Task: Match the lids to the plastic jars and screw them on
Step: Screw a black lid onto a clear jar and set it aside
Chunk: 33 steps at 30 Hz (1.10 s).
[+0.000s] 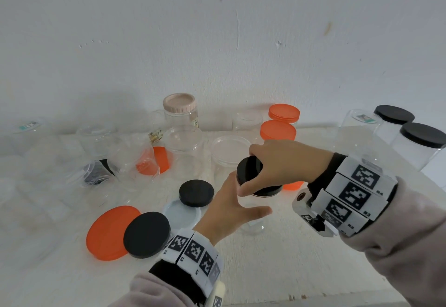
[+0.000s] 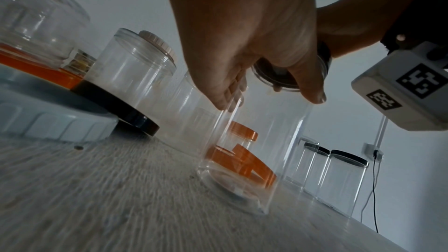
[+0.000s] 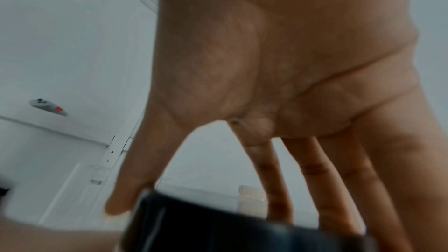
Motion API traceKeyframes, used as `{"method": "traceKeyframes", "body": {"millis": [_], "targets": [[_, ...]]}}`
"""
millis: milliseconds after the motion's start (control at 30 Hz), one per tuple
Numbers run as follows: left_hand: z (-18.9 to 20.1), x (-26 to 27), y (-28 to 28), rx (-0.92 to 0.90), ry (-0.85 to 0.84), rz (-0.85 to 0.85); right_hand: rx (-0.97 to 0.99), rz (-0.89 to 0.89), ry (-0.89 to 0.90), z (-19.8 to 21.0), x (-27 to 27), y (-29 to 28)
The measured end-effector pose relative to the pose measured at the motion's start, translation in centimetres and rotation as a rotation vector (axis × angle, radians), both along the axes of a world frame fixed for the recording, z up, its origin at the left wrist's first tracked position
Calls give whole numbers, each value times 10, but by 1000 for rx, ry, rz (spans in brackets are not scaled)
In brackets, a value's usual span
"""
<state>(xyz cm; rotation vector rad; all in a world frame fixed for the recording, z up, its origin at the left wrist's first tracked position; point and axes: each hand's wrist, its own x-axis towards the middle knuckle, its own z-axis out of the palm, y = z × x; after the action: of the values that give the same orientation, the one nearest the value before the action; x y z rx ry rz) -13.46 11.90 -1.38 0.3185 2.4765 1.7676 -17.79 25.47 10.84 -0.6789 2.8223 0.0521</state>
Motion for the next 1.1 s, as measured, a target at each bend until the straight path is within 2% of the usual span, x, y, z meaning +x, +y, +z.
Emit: {"method": "traceKeyframes", "body": {"millis": [133, 267, 433, 633, 733, 900, 1000, 1100], "targets": [[0, -1, 1, -10, 0, 12, -12, 67, -205, 10, -3, 4], [0, -1, 1, -3, -3, 8, -59, 110, -113, 10, -4, 4], [-1, 0, 1, 14, 4, 1, -58, 12, 28, -1, -2, 1], [-2, 0, 1, -2, 4, 20, -59, 77, -170, 10, -3, 8], [-2, 0, 1, 2, -4, 28, -89, 103, -85, 9, -2, 8], [-2, 0, 1, 3, -6, 15, -72, 10, 59, -2, 2, 5], [-3, 0, 1, 11, -6, 16, -83, 25, -88, 3, 1, 9], [-3, -1, 1, 3, 0, 24, -94, 134, -217, 9, 0, 10]]}}
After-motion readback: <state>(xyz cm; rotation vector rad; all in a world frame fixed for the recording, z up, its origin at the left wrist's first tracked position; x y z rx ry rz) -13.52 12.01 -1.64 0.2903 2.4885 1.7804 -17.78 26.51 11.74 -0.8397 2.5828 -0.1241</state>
